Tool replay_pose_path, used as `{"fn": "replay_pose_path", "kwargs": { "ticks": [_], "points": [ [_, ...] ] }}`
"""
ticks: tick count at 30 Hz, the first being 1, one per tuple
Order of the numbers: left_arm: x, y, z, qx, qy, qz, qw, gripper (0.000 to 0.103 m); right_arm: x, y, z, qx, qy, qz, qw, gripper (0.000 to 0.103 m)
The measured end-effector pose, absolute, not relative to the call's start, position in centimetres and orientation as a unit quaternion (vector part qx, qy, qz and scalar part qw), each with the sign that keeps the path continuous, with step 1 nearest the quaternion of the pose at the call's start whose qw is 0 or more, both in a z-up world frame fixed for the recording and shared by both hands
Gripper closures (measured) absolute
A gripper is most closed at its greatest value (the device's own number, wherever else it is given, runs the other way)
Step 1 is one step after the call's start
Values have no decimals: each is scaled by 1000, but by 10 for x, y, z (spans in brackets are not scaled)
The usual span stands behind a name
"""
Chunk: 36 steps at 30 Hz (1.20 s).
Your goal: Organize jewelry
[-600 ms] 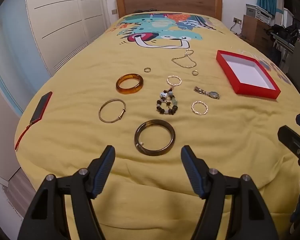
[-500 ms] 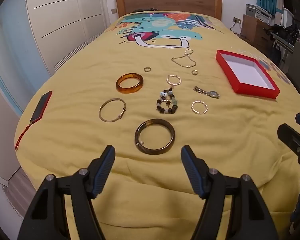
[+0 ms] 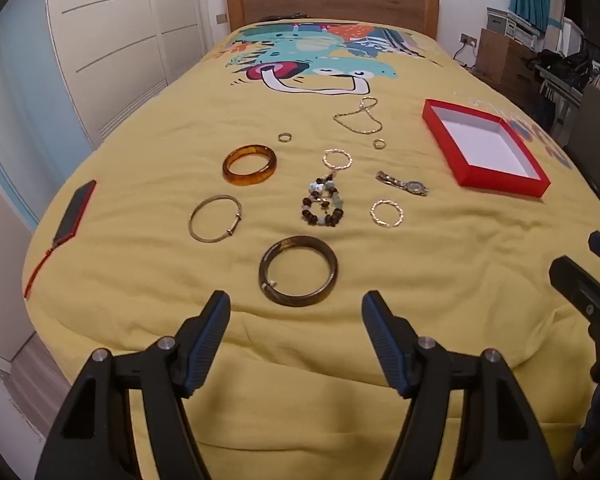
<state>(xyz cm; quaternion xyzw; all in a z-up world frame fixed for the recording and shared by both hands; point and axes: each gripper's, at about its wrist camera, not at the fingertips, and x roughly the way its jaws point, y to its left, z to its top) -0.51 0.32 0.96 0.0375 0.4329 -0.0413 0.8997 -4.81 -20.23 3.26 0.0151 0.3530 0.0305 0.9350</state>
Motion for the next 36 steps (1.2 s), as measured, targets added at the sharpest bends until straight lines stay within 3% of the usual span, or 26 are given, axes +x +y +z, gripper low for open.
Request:
{"fn": "replay_pose_path", "kwargs": {
  "ticks": [36],
  "points": [
    [11, -3, -5, 54, 451, -32, 890, 36, -22, -205, 10, 10, 420, -4, 908, 1]
  ]
}}
